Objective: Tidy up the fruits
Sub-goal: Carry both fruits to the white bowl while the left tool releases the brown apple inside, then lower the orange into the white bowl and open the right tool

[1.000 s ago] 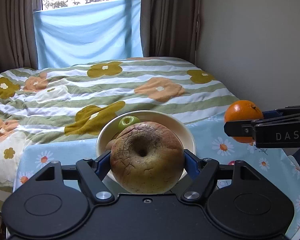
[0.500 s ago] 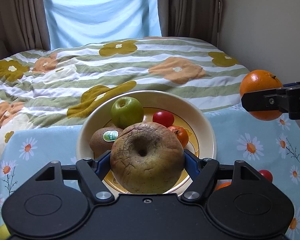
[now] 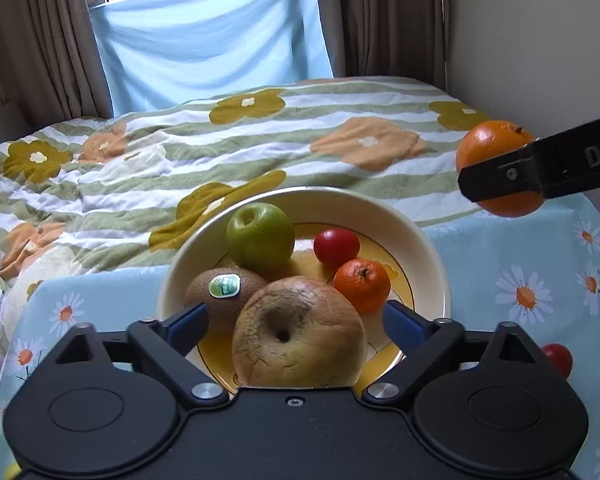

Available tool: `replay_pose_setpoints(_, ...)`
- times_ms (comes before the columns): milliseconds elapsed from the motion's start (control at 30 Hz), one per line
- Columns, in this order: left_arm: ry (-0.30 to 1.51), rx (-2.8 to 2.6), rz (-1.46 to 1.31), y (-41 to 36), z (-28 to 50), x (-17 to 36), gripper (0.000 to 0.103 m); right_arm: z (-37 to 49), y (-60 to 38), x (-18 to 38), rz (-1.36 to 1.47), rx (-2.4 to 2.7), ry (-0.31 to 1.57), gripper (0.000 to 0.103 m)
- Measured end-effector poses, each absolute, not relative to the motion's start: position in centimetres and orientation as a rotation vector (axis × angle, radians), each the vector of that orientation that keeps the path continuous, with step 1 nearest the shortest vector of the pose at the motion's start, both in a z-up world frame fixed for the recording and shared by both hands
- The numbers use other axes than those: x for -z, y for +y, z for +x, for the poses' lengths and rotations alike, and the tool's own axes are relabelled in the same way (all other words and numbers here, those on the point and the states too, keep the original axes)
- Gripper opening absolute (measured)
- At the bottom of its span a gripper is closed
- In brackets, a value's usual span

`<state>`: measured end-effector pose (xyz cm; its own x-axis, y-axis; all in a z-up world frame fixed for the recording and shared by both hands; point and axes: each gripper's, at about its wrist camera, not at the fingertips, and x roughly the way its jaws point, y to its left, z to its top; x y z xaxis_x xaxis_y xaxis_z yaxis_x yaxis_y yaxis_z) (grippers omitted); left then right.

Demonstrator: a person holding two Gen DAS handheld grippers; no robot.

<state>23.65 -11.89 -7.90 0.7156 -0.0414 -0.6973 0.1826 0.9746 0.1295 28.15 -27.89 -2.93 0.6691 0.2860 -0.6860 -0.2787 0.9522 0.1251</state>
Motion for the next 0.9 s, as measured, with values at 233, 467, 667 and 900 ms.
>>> replay_pose_setpoints(233, 0.751, 0.116, 0.147, -9.9, 23.1, 6.0, 0.101, 29.6, -26.6, 3.2, 0.002, -0.357, 0.777, 0.076)
replay_pose_setpoints(467, 0.750, 0.077, 0.148, -8.6, 22.5, 5.3, 0.101, 30.8, -24.6, 4.1, -0.023, -0.406, 0.785, 0.076)
replay_pose_setpoints(667, 0.759, 0.043, 0.117, -7.2, 22.0, 5.2, 0.101, 32.0, -23.2, 5.7, -0.074, -0.434, 0.801, 0.076)
replay_pose_setpoints(900, 0.762, 0.004, 0.070, -5.6, 21.2, 5.2, 0.101, 32.5, -22.0, 7.2, -0.117, -0.454, 0.800, 0.076)
